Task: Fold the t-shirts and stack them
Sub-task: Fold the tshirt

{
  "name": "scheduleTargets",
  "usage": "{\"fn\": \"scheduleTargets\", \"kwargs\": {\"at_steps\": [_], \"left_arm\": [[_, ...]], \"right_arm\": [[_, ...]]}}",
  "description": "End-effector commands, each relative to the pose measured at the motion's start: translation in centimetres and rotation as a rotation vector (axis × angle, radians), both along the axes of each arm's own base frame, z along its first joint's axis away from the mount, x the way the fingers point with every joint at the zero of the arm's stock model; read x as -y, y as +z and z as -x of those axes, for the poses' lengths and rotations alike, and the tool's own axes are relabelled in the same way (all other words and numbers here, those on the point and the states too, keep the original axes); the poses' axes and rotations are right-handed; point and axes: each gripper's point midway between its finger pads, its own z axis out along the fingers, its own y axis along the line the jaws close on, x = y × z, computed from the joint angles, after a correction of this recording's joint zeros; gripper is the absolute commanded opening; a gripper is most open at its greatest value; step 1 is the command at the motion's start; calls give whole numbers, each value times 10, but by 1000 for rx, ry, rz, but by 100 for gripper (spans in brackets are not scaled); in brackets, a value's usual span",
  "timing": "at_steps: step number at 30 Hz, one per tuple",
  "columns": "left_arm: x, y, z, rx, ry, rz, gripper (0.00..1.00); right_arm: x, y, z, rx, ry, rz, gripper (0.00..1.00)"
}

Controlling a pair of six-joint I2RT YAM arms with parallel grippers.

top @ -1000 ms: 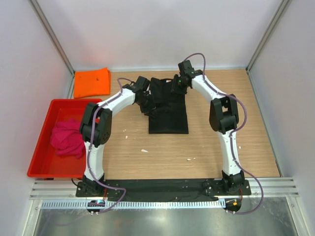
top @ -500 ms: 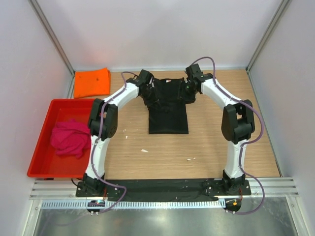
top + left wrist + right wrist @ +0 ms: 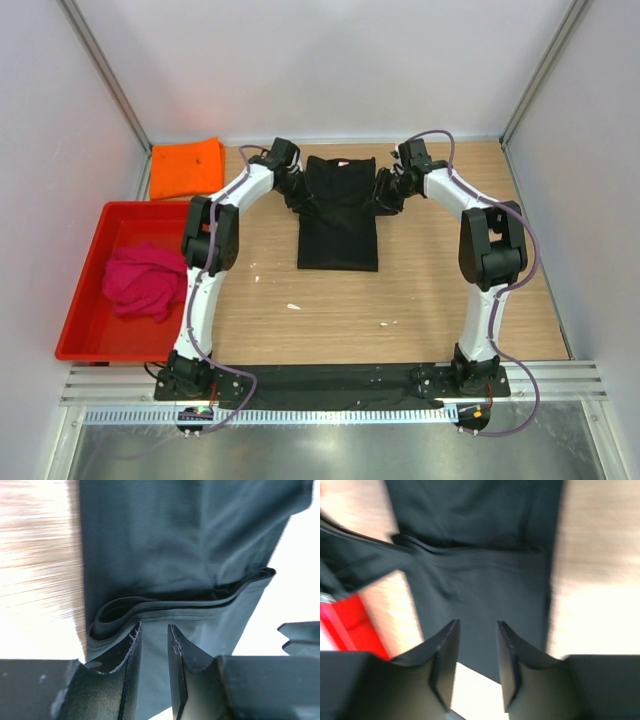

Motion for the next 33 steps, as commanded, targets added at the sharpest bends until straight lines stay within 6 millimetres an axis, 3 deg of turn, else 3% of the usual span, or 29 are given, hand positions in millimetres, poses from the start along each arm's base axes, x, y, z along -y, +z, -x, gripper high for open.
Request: {"fn": "scheduleTargets", "kwargs": {"at_steps": [1,3,4,6,8,9,10,12,17,24,26,30,33], "left_arm": [[14,51,-9,113,-52,90,29],[15,56,-4,106,-45,109,30],[16,68,-6,136,-42,127,30],[19,67,-4,126,-24,151,30],[20,60,-3,107,-15,157,29],[19,56,-4,94,-5,155,29],[19,53,-5,92,1,152,29],[20,44,-8,85,12,151,28],[17,7,-10,10,43,132,26],[8,-18,-6,-21,34,70,25],[9,-13,-10,-4,18,64,25],[11,17,-13,20,15,80,31],[14,63,-14,84,8,122,40]], "right_arm": [[-27,24,-23,57,5,-207,39],[-35,25,-32,61,10,-255,36],[-42,27,-31,54,27,-295,34],[-54,33,-40,56,17,-361,28],[-64,24,-44,27,26,-390,24],[-72,30,-47,40,47,-399,20],[-80,17,-44,9,63,-397,18],[-86,11,-43,-6,78,-386,15],[-79,-15,-47,-26,22,-393,12],[-53,-62,-49,-74,0,-339,11],[-46,-66,-48,-81,6,-315,11],[-42,-31,-59,-16,33,-288,12],[-36,10,-66,47,34,-278,18]]}}
